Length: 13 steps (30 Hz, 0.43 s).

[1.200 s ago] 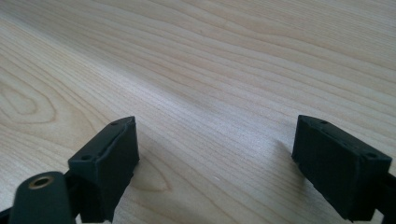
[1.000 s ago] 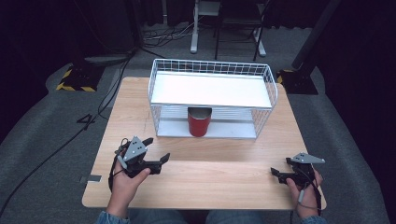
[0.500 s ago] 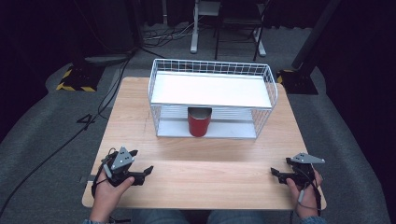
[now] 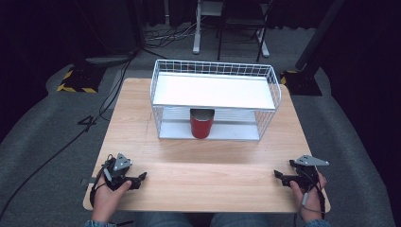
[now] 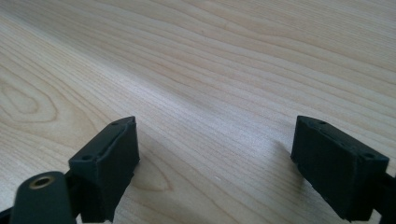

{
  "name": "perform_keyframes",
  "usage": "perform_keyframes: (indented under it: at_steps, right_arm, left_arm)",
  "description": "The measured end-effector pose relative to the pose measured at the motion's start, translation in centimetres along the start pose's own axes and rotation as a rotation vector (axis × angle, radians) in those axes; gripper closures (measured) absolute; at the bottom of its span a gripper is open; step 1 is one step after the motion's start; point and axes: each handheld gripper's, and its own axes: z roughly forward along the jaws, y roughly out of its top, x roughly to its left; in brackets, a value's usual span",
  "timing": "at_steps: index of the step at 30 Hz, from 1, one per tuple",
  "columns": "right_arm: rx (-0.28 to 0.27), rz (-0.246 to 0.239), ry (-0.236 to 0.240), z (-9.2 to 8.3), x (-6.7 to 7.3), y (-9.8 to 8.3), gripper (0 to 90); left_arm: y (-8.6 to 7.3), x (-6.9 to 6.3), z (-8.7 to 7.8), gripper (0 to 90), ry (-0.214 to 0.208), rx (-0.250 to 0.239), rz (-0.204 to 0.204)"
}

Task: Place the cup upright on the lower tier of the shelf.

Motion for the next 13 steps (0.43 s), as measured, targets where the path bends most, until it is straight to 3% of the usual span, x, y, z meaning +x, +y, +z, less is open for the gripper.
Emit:
perform_keyframes:
  at_steps: [3,13]
  right_arm:
    - [-0.001,0.0,0.0,0.0,0.01,0.0,15.4]
    - [-0.002,0.0,0.001,0.0,0.02,-0.01,15.5]
  left_arm:
    - [0.06,0.25,0.05,14.7,0.006,0.004,-0.028]
    - [0.05,0.21,0.06,14.2,0.018,0.004,-0.039]
